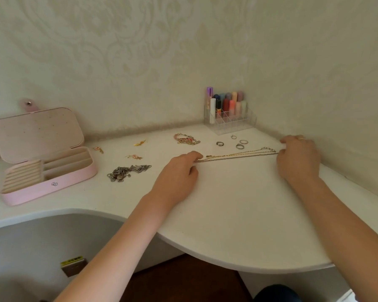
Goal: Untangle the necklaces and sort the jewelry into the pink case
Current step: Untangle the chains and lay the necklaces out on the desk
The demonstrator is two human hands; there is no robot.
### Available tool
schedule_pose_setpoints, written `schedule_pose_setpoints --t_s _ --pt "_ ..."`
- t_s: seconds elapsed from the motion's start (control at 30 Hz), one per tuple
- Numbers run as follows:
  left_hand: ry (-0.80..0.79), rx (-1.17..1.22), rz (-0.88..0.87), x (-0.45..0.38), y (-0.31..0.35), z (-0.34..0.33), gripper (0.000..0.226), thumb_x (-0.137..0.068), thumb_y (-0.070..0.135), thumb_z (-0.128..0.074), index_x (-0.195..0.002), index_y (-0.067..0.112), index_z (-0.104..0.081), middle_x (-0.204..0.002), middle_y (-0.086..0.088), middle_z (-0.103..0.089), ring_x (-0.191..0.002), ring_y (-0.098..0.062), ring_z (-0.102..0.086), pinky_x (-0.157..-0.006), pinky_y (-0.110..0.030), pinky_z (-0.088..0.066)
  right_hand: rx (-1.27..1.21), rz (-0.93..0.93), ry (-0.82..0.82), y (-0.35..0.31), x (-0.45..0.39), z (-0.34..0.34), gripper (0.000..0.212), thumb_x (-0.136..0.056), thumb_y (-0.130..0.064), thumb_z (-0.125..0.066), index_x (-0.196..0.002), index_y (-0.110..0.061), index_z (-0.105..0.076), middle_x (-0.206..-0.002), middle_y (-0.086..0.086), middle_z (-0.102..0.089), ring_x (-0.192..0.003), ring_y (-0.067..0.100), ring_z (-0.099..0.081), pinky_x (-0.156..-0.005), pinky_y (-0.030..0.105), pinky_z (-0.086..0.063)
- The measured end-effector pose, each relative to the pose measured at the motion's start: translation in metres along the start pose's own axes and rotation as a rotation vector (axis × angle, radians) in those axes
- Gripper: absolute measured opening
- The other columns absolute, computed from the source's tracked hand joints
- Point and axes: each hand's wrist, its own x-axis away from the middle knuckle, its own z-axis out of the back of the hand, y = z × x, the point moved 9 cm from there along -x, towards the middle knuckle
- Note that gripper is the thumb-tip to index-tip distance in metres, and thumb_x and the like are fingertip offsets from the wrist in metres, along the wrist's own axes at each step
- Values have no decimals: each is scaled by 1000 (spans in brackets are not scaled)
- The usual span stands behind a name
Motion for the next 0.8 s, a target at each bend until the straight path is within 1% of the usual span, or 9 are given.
schedule_pose_setpoints --t_s 0.07,0.17,0.27,0.37,0.43,0.53,0.63,0.73,0.8 --pt "78 -37 32 3 -7 13 43 -91 4 -41 -128 20 -55 -131 -8 -57 -118 -23 -53 -95 -31 -42 -108 101 79 -21 4 12 35 -84 0 -50 -116 -8 -62 -117 19 -58 -110 39 -46 -89 45 -38" --pt "186 -156 143 14 -41 48 46 -90 1 -42 -131 19 -55 -140 -4 -50 -129 -21 -45 -104 -31 -34 -332 317 53 -77 20 19 30 -87 -1 -50 -107 -12 -68 -112 10 -64 -109 31 -49 -92 38 -37" --pt "205 -290 238 30 -86 79 41 -87 5 -49 -125 15 -59 -130 -7 -56 -123 -28 -43 -102 -37 -37 -431 628 -141 -163 53 9 27 -92 -8 -52 -110 -17 -68 -114 1 -65 -113 21 -51 -97 32 -37" --pt "240 -333 310 47 -112 97 38 -83 16 -59 -120 10 -62 -120 -12 -58 -114 -35 -47 -99 -42 -39 -412 901 -392 -248 94 -17 29 -95 -17 -51 -120 -21 -62 -126 -2 -60 -122 17 -46 -102 36 -36" --pt "279 -326 355 61 -122 107 41 -81 22 -64 -119 9 -60 -116 -14 -57 -114 -36 -46 -99 -42 -37 -483 1012 -452 -290 117 -23 26 -93 -13 -52 -115 -20 -66 -115 -2 -65 -112 16 -51 -96 34 -40" --pt "265 -326 309 73 -128 114 35 -78 24 -66 -110 13 -60 -104 -6 -55 -105 -30 -46 -89 -36 -37 -602 1075 -517 -324 140 -33 23 -87 -5 -55 -101 -14 -71 -99 1 -69 -96 16 -58 -86 33 -44" --pt "239 -232 257 78 -133 116 23 -79 17 -65 -102 16 -63 -92 2 -52 -94 -24 -50 -80 -31 -35 -670 1082 -584 -329 152 -48 26 -84 -1 -56 -103 -11 -71 -102 4 -69 -96 17 -59 -88 30 -45" --pt "231 -215 226 75 -135 113 24 -80 13 -62 -103 17 -66 -92 3 -53 -93 -21 -49 -80 -29 -34 -677 1036 -584 -323 147 -59 24 -87 -12 -61 -109 -11 -69 -107 4 -69 -100 16 -59 -90 27 -43" --pt "238 -192 223 73 -135 112 26 -80 13 -62 -104 18 -65 -93 4 -53 -92 -18 -49 -79 -28 -35 -716 978 -597 -322 141 -62 21 -86 -16 -65 -106 -12 -70 -103 3 -68 -97 16 -59 -85 24 -43"
